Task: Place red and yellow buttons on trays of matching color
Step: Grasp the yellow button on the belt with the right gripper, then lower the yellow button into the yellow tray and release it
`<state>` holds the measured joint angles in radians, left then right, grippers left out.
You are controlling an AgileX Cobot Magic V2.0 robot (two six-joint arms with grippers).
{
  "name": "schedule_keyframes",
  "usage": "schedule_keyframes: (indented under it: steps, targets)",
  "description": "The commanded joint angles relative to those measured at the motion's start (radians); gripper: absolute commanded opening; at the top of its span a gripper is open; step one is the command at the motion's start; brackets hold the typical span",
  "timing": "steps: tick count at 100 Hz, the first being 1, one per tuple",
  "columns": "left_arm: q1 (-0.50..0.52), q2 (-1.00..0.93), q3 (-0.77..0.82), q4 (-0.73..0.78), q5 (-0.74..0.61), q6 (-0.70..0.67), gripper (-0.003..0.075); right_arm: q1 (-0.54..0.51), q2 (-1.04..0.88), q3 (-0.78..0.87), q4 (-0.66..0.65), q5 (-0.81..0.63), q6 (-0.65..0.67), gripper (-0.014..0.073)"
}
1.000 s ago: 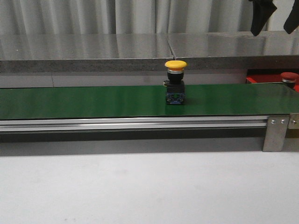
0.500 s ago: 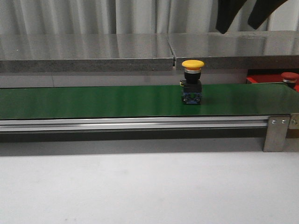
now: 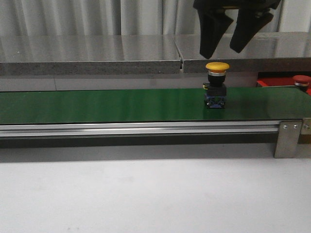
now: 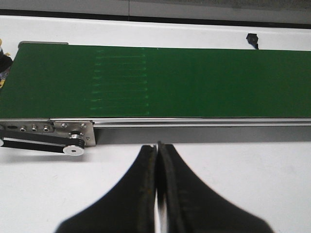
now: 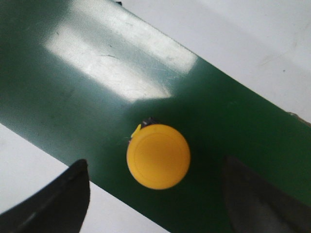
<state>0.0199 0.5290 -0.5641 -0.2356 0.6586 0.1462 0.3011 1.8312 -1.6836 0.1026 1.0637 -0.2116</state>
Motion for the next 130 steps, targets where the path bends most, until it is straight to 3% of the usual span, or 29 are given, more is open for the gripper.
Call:
schedule_keyframes:
  steps: [1,24,46,55,94,130]
  targets:
    - [-0.007,0.002,-0.026,-0.019,-0.069,0.0,-0.0019,0.0,-0.02,-0.024,0.001,-0.029,-0.011,0.056]
    - [-0.007,0.002,-0.026,-0.019,-0.069,0.0,-0.0019,-0.001,0.039,-0.024,-0.028,-0.028,-0.01,0.0548]
    - [-0.007,0.002,-0.026,-0.019,-0.069,0.0,-0.0019,-0.001,0.056,-0.024,-0.03,-0.032,0.0,0.0276]
    - [-0.007,0.002,-0.026,-0.019,-0.069,0.0,-0.0019,-0.001,0.055,-0.024,-0.03,-0.035,0.0,0.0227]
    - [-0.007,0.002,-0.026,-0.019,-0.069,0.0,-0.0019,-0.048,-0.035,-0.021,-0.034,-0.007,0.074,0.0224]
    - [-0.007,0.002,-0.026,-0.019,-0.069,0.0,-0.0019,-0.218,-0.121,0.012,-0.034,0.014,0.131,0.0224]
